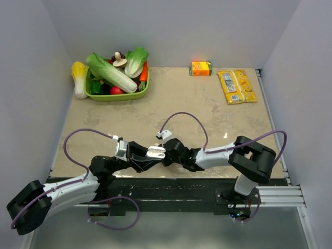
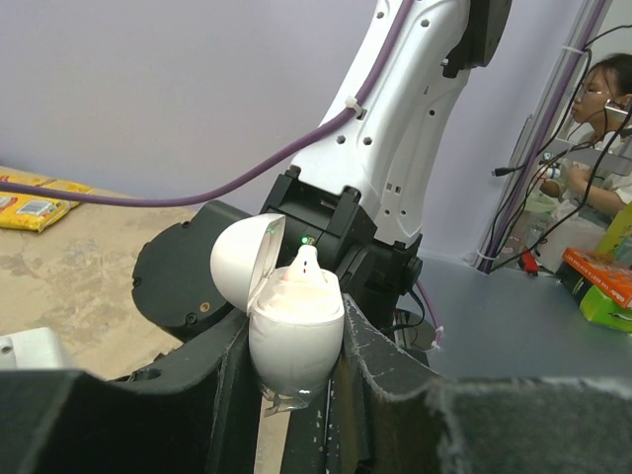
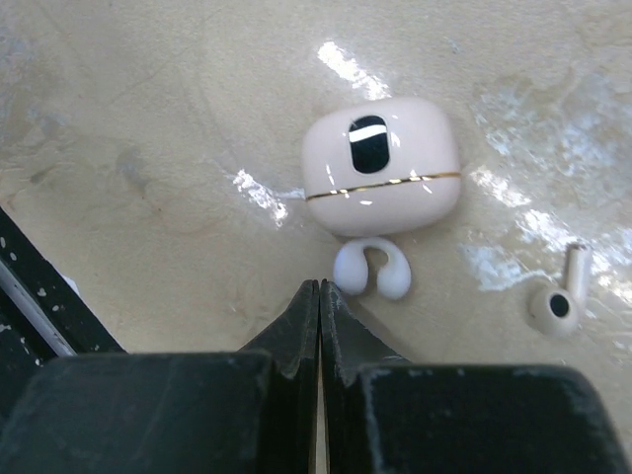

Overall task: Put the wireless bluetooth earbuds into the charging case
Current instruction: Pick up the earbud from the center of the board.

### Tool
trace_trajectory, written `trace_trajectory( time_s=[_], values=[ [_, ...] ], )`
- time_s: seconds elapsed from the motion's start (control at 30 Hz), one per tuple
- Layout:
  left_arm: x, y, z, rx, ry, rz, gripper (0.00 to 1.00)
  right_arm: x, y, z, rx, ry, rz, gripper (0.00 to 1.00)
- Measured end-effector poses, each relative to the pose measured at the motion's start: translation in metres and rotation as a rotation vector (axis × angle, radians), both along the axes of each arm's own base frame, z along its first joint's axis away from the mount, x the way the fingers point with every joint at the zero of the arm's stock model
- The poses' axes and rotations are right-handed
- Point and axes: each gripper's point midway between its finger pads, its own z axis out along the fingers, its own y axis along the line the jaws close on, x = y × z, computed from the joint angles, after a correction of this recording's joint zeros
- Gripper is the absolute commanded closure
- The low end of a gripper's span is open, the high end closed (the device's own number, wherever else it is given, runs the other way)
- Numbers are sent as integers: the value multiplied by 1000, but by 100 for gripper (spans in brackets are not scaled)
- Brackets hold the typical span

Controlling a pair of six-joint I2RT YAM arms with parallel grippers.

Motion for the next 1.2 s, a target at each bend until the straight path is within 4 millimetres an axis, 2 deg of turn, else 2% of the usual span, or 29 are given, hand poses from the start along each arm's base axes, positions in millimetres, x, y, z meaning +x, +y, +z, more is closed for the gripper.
trace_trajectory(
  time_s=[0.4,0.43,0.47,0.57,0.63,0.73,0.87,0.97,1.2],
  values=[
    [-2,-1,1,-2,-2,-6,100,4,-46,8,-35,-29,-90,100],
    [-2,-1,1,-3,-2,-7,100,5,-48,10,-31,-33,-94,96],
    [-2,-1,0,-3,-2,-8,100,6,-50,13,-24,-40,-96,85],
    [-2,-1,0,-3,-3,-8,100,6,-46,27,15,-57,-78,71],
    [-2,-1,1,-5,-4,-9,100,5,-42,35,38,-70,-60,68],
    [-3,-2,2,-8,-6,-12,100,3,-35,38,45,-68,-33,69],
    [-4,-2,2,-10,-8,-15,100,4,-20,34,40,-54,7,79],
    [-5,-2,2,-10,-8,-17,100,0,-10,26,34,-30,43,84],
    [-5,-2,2,-11,-7,-17,100,-4,1,8,5,9,77,89]
  ],
)
